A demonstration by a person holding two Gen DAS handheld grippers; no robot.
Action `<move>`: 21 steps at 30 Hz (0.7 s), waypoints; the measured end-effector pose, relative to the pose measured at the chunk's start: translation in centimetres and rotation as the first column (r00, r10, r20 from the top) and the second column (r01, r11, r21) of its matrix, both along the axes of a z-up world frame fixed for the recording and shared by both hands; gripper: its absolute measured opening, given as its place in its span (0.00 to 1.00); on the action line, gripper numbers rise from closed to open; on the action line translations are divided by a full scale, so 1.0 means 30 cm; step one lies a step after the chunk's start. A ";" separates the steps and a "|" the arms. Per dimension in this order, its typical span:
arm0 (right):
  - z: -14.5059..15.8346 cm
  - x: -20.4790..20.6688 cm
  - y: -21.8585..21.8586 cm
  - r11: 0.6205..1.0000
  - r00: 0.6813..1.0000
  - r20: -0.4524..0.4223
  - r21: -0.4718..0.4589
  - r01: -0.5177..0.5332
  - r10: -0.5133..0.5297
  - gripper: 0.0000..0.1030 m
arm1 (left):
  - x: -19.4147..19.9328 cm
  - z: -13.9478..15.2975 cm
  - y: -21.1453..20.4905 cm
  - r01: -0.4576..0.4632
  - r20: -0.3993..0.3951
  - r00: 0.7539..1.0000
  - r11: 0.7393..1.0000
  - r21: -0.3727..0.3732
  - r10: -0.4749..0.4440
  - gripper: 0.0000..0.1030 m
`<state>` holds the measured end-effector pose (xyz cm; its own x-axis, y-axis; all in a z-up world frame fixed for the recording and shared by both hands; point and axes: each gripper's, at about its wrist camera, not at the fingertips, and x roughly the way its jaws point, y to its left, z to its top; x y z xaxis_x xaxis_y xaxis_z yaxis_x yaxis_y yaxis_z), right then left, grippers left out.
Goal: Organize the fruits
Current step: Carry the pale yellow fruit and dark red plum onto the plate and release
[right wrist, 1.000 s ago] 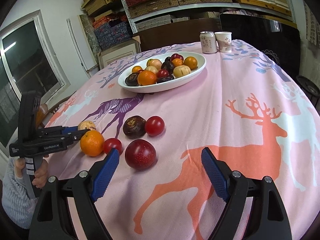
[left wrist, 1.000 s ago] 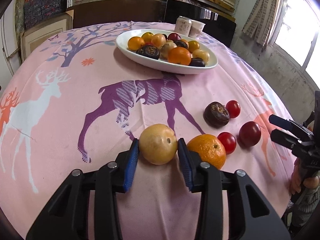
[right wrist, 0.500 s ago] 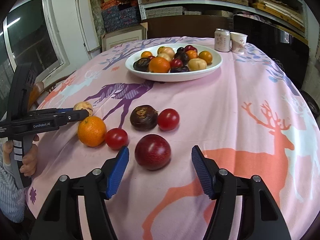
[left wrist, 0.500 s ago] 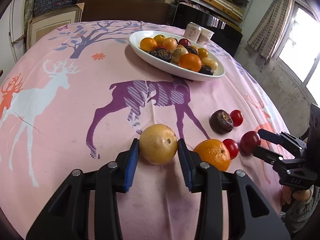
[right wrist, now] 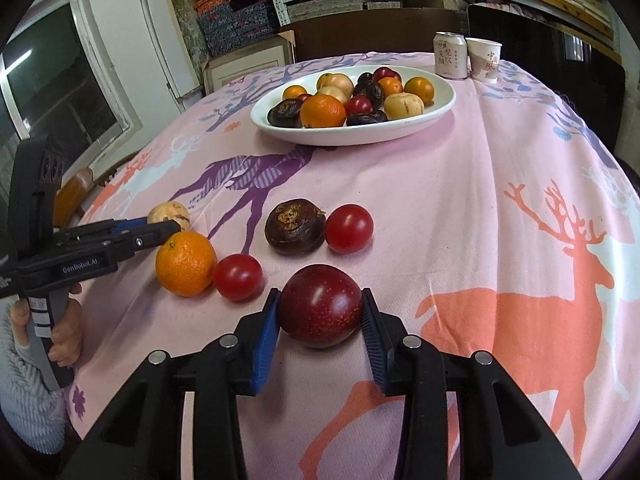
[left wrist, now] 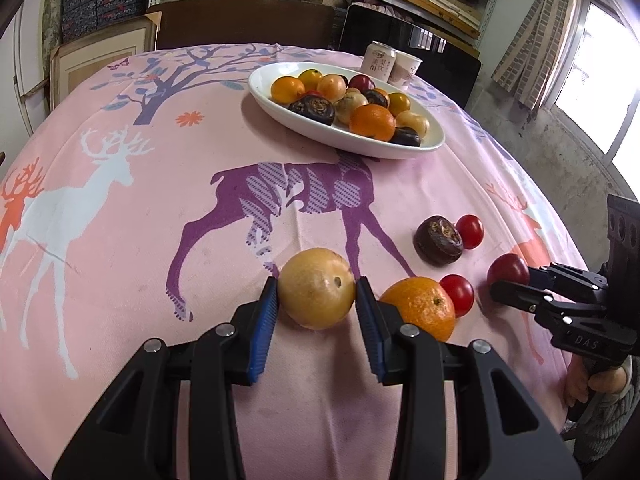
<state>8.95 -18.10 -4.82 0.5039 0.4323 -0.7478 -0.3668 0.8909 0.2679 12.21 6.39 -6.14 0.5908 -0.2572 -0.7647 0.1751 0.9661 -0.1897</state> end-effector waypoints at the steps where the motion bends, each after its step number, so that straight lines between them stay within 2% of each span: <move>1: 0.005 0.003 -0.005 1.000 1.000 -0.003 0.011 0.001 -0.001 0.39 | 0.006 0.005 -0.003 0.002 0.001 1.000 1.000 0.006 -0.002 0.37; 6: 0.101 0.076 -0.040 0.999 0.998 0.060 0.036 0.033 -0.035 0.39 | 0.101 0.088 -0.003 -0.022 0.037 0.999 1.000 0.017 0.021 0.37; 8: 0.153 0.124 -0.048 0.998 0.994 0.091 0.049 0.050 -0.054 0.39 | 0.173 0.145 -0.011 -0.038 0.069 0.997 0.999 0.036 0.036 0.37; 13: 0.247 0.280 -0.020 0.996 0.982 0.166 0.047 0.078 -0.085 0.39 | 0.365 0.242 -0.038 -0.058 0.111 0.992 0.998 0.028 0.055 0.37; 17: 0.256 0.406 0.037 0.997 0.981 0.181 0.023 0.072 -0.075 0.39 | 0.534 0.258 -0.069 -0.062 0.105 0.993 0.997 0.037 0.058 0.37; 21: 0.235 0.521 0.096 0.998 0.982 0.183 -0.006 0.058 -0.056 0.39 | 0.726 0.225 -0.086 -0.074 0.071 0.995 0.996 0.052 0.070 0.37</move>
<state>24.59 -15.22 2.23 0.6558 0.3912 -0.6457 -0.3574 0.9142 0.1909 34.00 3.81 0.59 0.6584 -0.1708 -0.7330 0.1152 0.9853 -0.1261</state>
